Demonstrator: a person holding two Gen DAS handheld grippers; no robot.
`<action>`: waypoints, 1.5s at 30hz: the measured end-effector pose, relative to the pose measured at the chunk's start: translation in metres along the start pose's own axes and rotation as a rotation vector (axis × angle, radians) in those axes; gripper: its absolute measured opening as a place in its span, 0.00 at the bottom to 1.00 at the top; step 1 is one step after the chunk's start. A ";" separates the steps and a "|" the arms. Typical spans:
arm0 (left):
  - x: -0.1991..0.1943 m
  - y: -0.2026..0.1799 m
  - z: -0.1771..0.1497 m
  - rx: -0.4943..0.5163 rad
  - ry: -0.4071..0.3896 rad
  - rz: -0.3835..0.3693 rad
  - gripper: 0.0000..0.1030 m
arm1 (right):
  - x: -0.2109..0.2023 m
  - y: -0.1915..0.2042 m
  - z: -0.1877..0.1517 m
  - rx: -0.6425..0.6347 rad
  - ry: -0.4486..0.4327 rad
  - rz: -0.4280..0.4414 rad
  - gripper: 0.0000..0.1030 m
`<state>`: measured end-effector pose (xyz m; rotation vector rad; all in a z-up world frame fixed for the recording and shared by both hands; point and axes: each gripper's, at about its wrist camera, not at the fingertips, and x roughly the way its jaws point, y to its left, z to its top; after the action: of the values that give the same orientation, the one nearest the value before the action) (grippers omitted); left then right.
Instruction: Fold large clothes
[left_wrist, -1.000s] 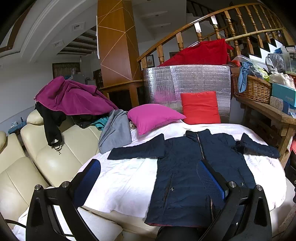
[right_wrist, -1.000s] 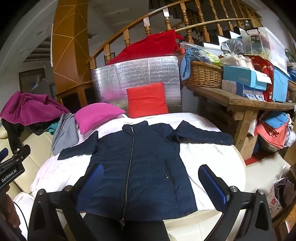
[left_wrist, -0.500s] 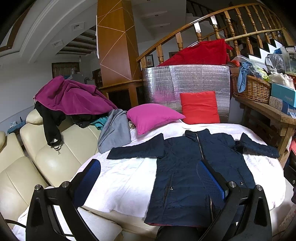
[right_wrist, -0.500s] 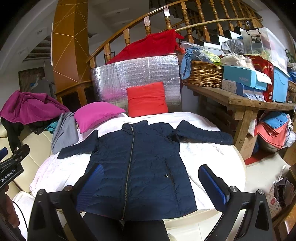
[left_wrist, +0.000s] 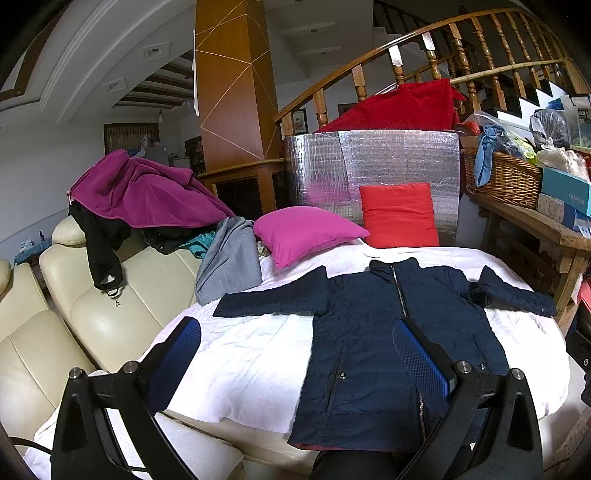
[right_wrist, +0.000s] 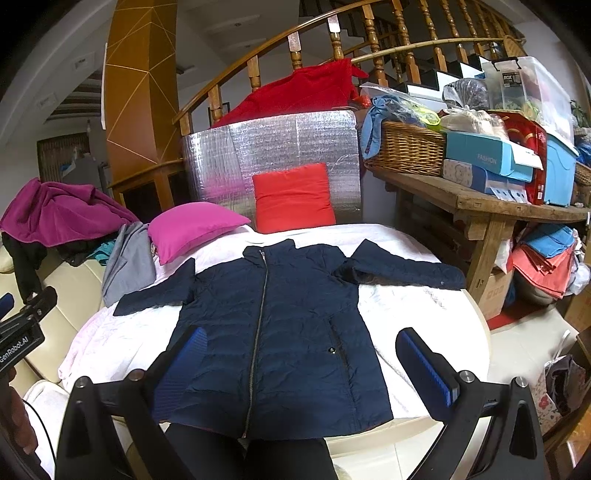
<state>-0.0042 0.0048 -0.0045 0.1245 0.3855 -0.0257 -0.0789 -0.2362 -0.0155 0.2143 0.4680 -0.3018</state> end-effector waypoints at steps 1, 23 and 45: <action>0.000 0.000 0.000 0.000 0.000 0.000 1.00 | 0.000 0.000 0.000 -0.001 0.000 0.001 1.00; 0.080 -0.040 0.015 0.045 0.108 -0.035 1.00 | 0.060 -0.061 0.024 0.132 0.046 -0.002 1.00; 0.400 -0.178 -0.087 0.115 0.591 -0.080 1.00 | 0.391 -0.394 0.004 1.052 0.185 0.029 0.78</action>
<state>0.3254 -0.1613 -0.2560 0.2305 0.9800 -0.0905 0.1235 -0.6972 -0.2495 1.2810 0.4516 -0.4824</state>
